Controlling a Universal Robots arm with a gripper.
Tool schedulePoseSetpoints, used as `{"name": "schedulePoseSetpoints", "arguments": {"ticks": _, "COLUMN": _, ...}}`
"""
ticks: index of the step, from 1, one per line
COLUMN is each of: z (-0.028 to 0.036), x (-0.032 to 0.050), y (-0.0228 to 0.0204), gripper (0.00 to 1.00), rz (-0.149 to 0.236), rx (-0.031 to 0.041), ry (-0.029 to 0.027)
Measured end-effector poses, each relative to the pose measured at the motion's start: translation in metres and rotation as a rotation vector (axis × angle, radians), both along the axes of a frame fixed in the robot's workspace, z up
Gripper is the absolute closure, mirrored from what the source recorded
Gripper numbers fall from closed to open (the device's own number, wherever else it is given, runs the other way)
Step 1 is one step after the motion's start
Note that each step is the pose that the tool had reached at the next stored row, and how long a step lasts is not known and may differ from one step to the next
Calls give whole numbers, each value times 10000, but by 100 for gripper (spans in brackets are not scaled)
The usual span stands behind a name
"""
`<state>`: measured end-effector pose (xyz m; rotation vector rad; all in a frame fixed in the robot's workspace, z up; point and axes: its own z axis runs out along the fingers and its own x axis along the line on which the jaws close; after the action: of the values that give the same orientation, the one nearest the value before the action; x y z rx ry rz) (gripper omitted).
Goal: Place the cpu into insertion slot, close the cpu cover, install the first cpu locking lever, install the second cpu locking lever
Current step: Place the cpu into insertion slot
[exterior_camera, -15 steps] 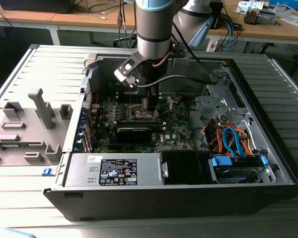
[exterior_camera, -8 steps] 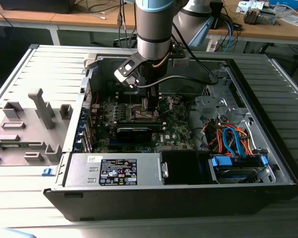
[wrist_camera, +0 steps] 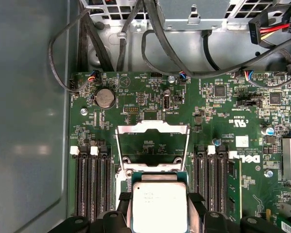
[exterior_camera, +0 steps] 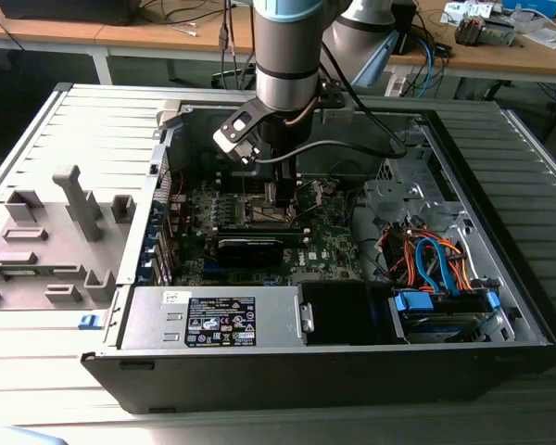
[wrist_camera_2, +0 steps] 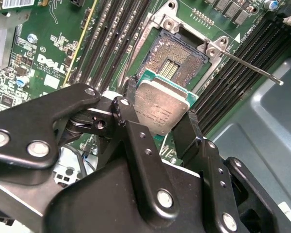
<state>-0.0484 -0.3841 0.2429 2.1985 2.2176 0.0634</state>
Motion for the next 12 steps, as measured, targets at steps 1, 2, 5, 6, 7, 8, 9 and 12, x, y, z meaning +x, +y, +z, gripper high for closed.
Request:
{"name": "schedulePoseSetpoints", "arguments": {"ticks": 1, "z": 0, "x": 0, "y": 4, "gripper": 45, "rz": 0, "rx": 0, "ry": 0}}
{"name": "schedulePoseSetpoints", "arguments": {"ticks": 2, "z": 0, "x": 0, "y": 7, "gripper": 45, "rz": 0, "rx": 0, "ry": 0}}
{"name": "schedulePoseSetpoints", "arguments": {"ticks": 5, "z": 0, "x": 0, "y": 19, "gripper": 45, "rz": 0, "rx": 0, "ry": 1}}
{"name": "schedulePoseSetpoints", "arguments": {"ticks": 6, "z": -1, "x": -1, "y": 24, "gripper": 45, "rz": -1, "rx": 0, "ry": 1}}
{"name": "schedulePoseSetpoints", "arguments": {"ticks": 7, "z": -2, "x": -1, "y": 29, "gripper": 45, "rz": 0, "rx": 1, "ry": 0}}
{"name": "schedulePoseSetpoints", "arguments": {"ticks": 8, "z": -3, "x": -2, "y": 37, "gripper": 45, "rz": 0, "rx": -1, "ry": 0}}
{"name": "schedulePoseSetpoints", "arguments": {"ticks": 9, "z": -5, "x": -3, "y": 47, "gripper": 45, "rz": -1, "rx": -1, "ry": 0}}
{"name": "schedulePoseSetpoints", "arguments": {"ticks": 12, "z": -11, "x": -24, "y": 62, "gripper": 45, "rz": 1, "rx": -1, "ry": 0}}
